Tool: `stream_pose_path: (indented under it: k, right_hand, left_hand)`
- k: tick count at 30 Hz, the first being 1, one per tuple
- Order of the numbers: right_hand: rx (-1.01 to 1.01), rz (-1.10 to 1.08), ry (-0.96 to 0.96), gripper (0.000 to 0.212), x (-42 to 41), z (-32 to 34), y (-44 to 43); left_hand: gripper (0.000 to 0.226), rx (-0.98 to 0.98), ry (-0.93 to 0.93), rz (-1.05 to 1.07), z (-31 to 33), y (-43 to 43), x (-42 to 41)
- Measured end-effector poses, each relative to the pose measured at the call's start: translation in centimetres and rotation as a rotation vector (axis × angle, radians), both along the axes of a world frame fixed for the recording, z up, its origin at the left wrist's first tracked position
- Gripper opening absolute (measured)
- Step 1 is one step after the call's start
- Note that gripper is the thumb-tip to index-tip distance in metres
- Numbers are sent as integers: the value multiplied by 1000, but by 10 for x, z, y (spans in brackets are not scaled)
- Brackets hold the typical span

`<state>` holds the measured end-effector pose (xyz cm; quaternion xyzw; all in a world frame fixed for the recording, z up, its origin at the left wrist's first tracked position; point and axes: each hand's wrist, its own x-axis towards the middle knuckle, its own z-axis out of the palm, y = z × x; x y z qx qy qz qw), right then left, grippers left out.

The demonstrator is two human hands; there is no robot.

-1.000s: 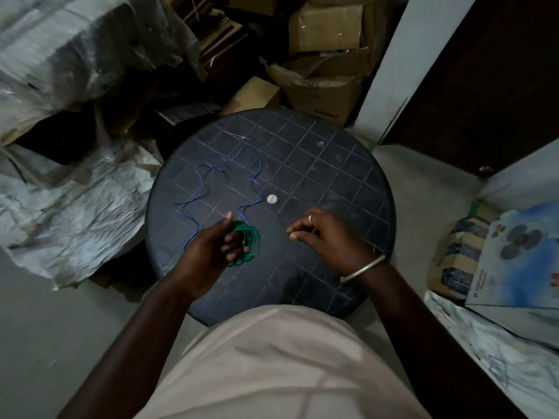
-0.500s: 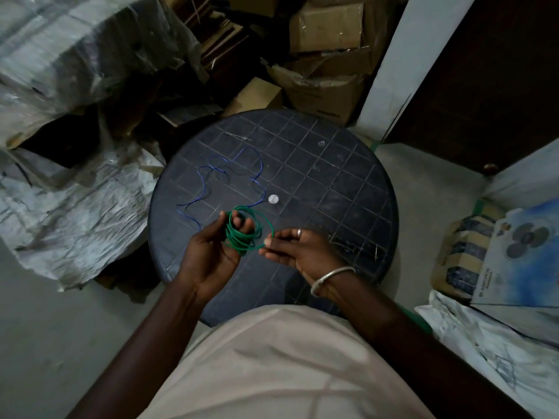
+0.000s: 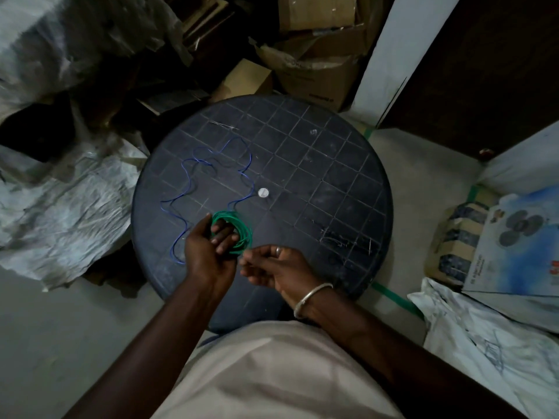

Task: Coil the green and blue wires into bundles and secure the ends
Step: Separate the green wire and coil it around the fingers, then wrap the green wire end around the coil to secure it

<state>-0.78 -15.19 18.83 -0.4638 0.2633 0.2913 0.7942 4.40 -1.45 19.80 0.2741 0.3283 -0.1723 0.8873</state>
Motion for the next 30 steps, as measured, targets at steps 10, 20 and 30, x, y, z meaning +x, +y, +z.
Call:
stream_pose_path:
  k: [10,20,30]
  right_hand:
    - [-1200,135,96,32,-20,-238,-121]
    - [-1174,281,-5,32,-17,-291,-140]
    - [-725,-70,-37,23,5,-152,-101]
  left_hand:
    - [55,164,55,-45,-17,22,-6]
    - [48,297,22,-108,2,27,-2]
    - [34,574,38,21,5,17,-9]
